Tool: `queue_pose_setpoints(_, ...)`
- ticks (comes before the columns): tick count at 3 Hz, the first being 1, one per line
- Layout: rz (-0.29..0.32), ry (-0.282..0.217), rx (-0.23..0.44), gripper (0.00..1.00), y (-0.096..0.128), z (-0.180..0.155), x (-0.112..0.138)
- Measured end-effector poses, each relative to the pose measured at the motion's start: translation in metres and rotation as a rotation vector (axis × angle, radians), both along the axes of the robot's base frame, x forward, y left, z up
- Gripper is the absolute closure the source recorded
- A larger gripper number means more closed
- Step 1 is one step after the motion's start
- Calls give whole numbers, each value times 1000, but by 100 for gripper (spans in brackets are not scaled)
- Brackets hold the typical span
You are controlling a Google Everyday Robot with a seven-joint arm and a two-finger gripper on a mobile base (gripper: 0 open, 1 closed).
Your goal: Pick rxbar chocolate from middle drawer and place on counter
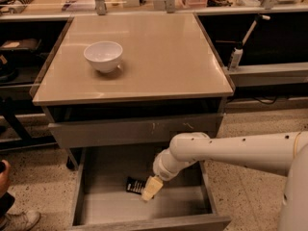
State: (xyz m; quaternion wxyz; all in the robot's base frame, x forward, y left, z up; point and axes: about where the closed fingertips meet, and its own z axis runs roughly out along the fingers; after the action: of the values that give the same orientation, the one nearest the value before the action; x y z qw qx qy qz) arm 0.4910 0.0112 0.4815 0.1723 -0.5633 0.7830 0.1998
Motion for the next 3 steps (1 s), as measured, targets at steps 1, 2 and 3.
queue_pose_setpoints(1, -3, 14, 40, 0, 12, -24, 5)
queue_pose_setpoints(2, -14, 30, 78, 0, 23, -45, 10)
queue_pose_setpoints(3, -14, 35, 79, 0, 24, -47, 8)
